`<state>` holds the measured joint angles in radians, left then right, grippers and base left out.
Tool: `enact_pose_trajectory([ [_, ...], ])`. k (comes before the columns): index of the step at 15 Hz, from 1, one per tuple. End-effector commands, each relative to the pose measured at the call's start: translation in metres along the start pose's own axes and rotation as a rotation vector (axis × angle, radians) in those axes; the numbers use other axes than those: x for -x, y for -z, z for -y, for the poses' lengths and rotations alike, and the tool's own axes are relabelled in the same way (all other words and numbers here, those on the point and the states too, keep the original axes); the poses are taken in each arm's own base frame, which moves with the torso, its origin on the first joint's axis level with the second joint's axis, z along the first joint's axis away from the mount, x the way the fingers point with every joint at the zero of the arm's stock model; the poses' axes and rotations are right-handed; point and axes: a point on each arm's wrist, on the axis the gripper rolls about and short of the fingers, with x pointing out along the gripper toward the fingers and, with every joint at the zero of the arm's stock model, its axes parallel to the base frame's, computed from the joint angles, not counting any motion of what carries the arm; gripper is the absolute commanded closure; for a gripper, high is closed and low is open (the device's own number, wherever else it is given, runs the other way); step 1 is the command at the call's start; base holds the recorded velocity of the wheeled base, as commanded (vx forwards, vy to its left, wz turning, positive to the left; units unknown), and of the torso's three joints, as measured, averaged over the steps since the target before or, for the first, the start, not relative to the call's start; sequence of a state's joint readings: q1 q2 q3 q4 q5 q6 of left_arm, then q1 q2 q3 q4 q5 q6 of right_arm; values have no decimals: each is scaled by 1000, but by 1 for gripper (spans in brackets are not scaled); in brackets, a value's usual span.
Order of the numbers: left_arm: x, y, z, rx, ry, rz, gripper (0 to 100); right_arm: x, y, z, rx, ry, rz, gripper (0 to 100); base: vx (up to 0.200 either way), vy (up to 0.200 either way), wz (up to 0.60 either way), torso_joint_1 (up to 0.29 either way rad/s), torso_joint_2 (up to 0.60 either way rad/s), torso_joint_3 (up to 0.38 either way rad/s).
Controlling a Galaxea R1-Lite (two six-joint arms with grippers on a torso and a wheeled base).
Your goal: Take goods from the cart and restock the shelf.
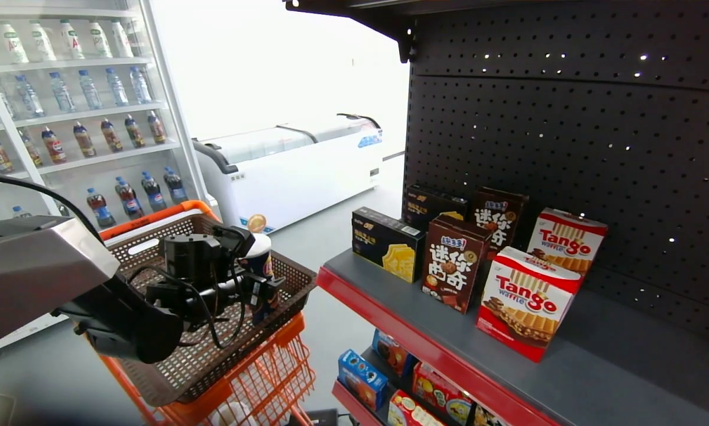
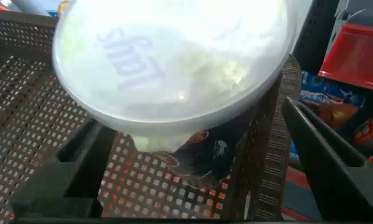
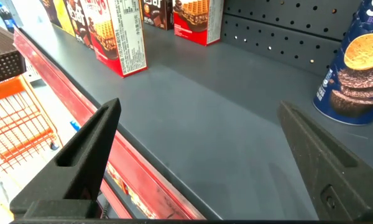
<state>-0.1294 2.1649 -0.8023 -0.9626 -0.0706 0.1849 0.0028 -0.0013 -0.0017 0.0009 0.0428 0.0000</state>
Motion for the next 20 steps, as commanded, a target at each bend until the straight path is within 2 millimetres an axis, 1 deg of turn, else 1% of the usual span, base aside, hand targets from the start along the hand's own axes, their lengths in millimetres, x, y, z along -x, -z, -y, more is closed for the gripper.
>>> enact_pose_trajectory([
  [1, -5, 7, 1, 2, 3, -20, 0, 0, 0, 0, 0, 0, -1, 0, 0, 0, 0, 0, 0, 0],
  [2, -8, 11, 1, 4, 3, -29, 0, 0, 0, 0, 0, 0, -1, 0, 0, 0, 0, 0, 0, 0],
  [7, -14, 15, 2, 1, 1, 1, 0, 0, 0, 0, 0, 0, -1, 0, 0, 0, 0, 0, 0, 0],
  [8, -15, 15, 2, 0, 1, 9, 100, 0, 0, 0, 0, 0, -2, 0, 0, 0, 0, 0, 0, 0],
  [12, -20, 3, 0, -20, -27, 49, 100, 0, 0, 0, 0, 0, -2, 0, 0, 0, 0, 0, 0, 0],
  [13, -21, 4, 0, -20, -57, 40, 100, 0, 0, 0, 0, 0, -2, 0, 0, 0, 0, 0, 0, 0],
  [15, -19, 3, 0, -20, -60, 36, 100, 0, 0, 0, 0, 0, -2, 0, 0, 0, 0, 0, 0, 0],
  [16, -17, -6, 3, -25, -53, 62, 100, 0, 0, 0, 0, 0, -1, 0, 0, 0, 0, 0, 0, 0],
  [18, -8, -33, 8, -31, -46, 146, 100, 0, 0, 0, 0, 0, -1, 0, 0, 0, 0, 0, 0, 0],
  [20, 10, -56, 18, -28, -30, 211, 100, 0, 0, 0, 0, 0, -2, 0, 0, 0, 0, 0, 0, 0],
])
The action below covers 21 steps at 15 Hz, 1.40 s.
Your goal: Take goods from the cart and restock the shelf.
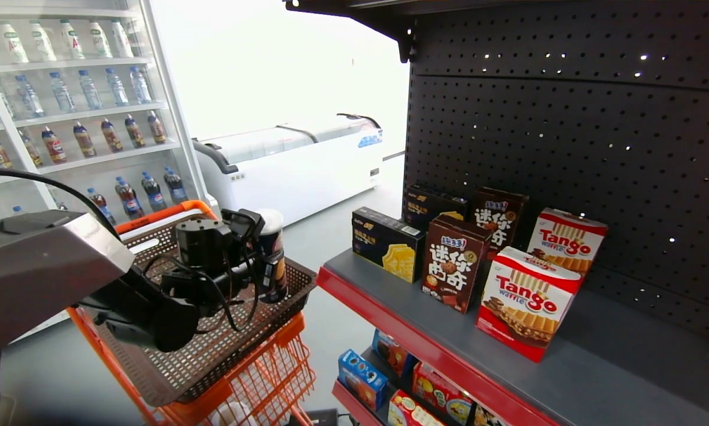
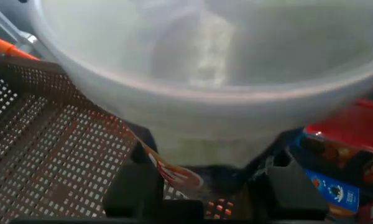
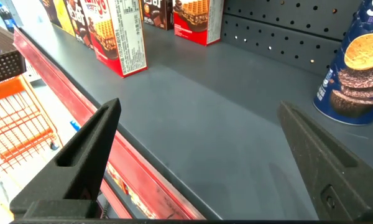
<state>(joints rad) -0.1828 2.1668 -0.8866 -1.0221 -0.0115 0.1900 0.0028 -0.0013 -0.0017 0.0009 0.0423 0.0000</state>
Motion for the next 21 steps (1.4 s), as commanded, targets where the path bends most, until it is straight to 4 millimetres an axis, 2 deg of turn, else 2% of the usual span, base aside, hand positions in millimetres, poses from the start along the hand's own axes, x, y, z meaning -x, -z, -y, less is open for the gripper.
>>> enact_pose_trajectory([
  [1, 25, -42, 3, 3, -24, 93, 100, 0, 0, 0, 0, -1, -1, 0, 0, 0, 0, 0, 0, 0],
  [3, 52, -66, 0, -3, 19, 30, 100, 0, 0, 0, 0, -1, -2, 0, 0, 0, 0, 0, 0, 0],
  [7, 95, -94, -2, 5, 336, 61, 100, 0, 0, 0, 0, -1, -2, 0, 0, 0, 0, 0, 0, 0],
  [11, 113, -105, -2, 10, 422, 77, 100, 0, 0, 0, 0, -1, -2, 0, 0, 0, 0, 0, 0, 0],
  [12, 122, -111, 4, 32, 485, 87, 100, 0, 0, 0, 0, -1, -1, 0, 0, 0, 0, 0, 0, 0],
  [15, 139, -127, 7, 57, 528, 136, 100, 0, 0, 0, 0, -1, -1, 0, 0, 0, 0, 0, 0, 0],
  [17, 144, -132, 21, 43, 596, 159, 100, 0, 0, 0, 0, -1, -1, 0, 0, 0, 0, 0, 0, 0],
  [21, 141, -149, 47, 58, 688, 192, 100, 0, 0, 0, 0, -1, -1, 0, 0, 0, 0, 0, 0, 0],
])
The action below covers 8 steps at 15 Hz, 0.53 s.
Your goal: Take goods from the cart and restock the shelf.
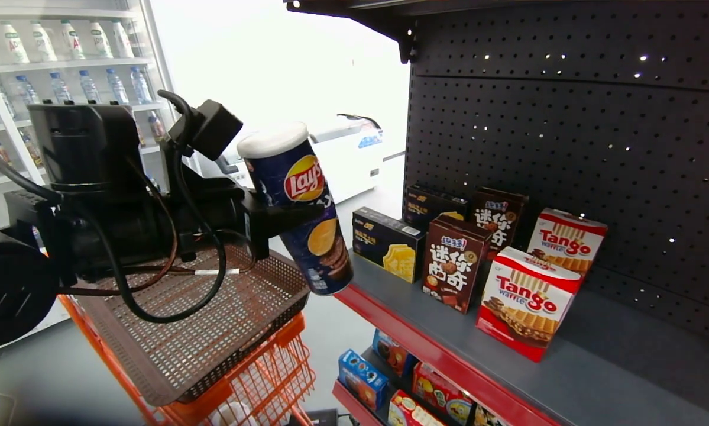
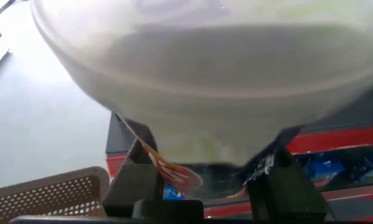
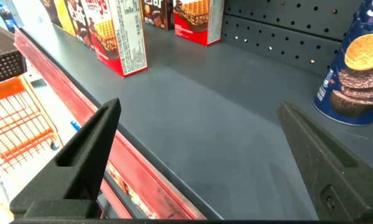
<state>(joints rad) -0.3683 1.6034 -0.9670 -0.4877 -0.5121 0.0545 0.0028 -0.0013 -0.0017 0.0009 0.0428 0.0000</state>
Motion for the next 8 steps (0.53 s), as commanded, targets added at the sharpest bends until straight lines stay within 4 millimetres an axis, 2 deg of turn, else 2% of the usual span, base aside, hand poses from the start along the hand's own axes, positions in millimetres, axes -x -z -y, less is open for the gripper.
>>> enact_pose_trajectory([
  [1, -13, -1, 9, -5, 52, -1, 100, 0, 0, 0, 0, 0, -1, 0, 0, 0, 0, 0, 0, 0],
  [4, -8, 9, 12, 25, 53, -28, 100, 0, 0, 0, 0, 0, -2, 0, 0, 0, 0, 0, 0, 0],
  [8, 21, 26, 30, 45, 131, -59, 100, 0, 0, 0, 0, 0, -2, 0, 0, 0, 0, 0, 0, 0],
])
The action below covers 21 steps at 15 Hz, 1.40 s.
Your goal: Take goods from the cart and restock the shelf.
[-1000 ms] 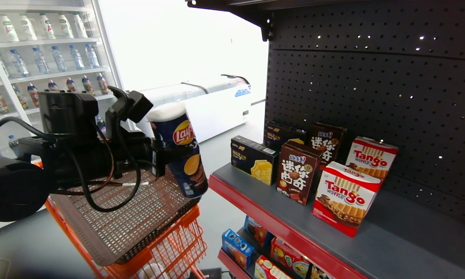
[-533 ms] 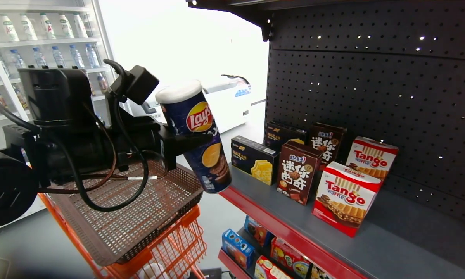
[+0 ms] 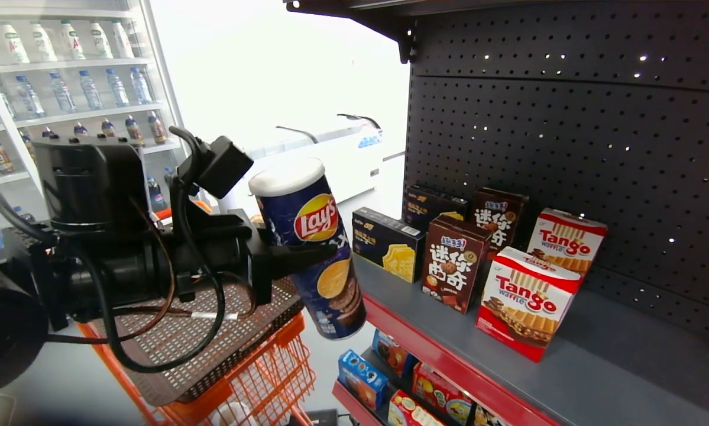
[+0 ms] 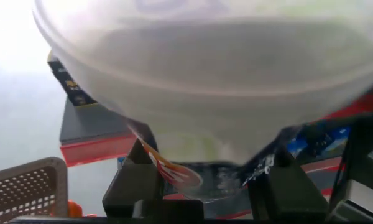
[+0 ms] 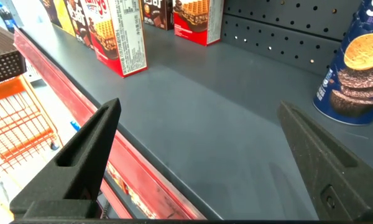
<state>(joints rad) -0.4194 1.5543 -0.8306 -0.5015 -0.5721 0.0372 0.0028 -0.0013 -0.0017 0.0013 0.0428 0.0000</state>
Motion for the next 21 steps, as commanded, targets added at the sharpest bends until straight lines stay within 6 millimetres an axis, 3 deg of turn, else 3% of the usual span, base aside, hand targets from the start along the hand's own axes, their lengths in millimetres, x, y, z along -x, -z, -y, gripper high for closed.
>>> enact_pose_trajectory([
  [1, 12, 4, 9, -4, 21, 2, 100, 0, 0, 0, 0, 0, 0, 0, 0, 0, 0, 0, 0, 0],
  [8, 20, 4, 16, -9, 27, -12, 100, 0, 0, 0, 2, -7, 0, 0, 0, 0, 0, 0, 0, 0],
  [13, 26, 1, 47, -13, 133, -47, 100, 0, 0, 0, 1, -7, -2, 0, 0, 0, 0, 0, 0, 0],
  [21, 41, 15, 62, -24, 174, -73, 100, 0, 0, 0, 2, -7, 0, 0, 0, 0, 0, 0, 0, 0],
])
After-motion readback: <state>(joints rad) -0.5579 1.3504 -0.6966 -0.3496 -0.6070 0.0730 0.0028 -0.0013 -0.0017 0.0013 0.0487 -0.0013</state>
